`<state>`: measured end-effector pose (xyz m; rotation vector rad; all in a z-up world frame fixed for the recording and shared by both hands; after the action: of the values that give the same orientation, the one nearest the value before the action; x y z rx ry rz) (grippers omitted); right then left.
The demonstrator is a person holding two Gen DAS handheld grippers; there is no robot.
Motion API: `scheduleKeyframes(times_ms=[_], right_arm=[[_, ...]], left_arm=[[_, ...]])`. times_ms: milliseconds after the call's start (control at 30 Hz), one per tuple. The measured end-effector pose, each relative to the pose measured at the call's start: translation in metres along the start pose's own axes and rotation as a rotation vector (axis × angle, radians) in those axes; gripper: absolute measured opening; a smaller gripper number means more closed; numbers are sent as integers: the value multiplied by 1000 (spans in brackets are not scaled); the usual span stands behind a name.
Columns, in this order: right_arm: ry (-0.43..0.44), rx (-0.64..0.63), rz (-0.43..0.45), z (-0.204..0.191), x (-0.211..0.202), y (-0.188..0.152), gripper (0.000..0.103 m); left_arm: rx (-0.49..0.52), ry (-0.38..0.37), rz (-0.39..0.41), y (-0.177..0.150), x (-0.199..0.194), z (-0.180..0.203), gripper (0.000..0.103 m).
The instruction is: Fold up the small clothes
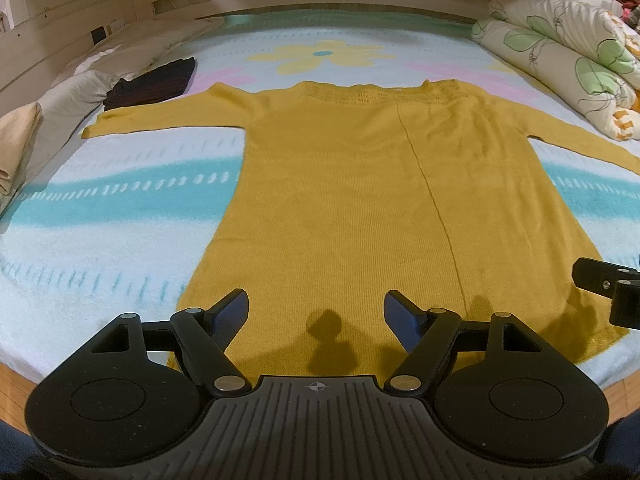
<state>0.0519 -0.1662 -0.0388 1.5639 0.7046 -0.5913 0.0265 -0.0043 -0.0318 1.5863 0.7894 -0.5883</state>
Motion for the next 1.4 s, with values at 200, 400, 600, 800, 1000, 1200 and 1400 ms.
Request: scheduleKeyframes(times_ms=[200,400,600,800,1000,1200,1400], right_arm=[[2,-2,-3,-1,0,-1,102],[2,-2,-6,-1,1,0,102],[31,15,-28,0,2,-1,102],[80,70,-72,4,2,0,98],[180,220,-95,34,-9,27,87],[116,295,27,111,-25,92,87],[-43,360,118,215,-16,135,88]], left_arm=[[0,-1,-4,0,1,0,74],[-3,-1,-5,-1,1,1,74],[-6,-16,3,2,0,0,72],[5,-9,-13,7,2,2,71],[-8,-21,-32,40,5,4,64],[-18,-41,37,98,9,19,64],[55,-30,79,149,26,59,64]])
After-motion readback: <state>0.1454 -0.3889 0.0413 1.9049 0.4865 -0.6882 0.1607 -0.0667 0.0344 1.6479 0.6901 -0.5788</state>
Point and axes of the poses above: each gripper's, at about its wrist camera, not at the fingertips, and x roughly the way its jaws point, z to its right, y to its top, the point moved 3 cm from there along x, roughly the way its jaws point, and after that the axes turned 8 degrees about y, right-handed, at the moved point
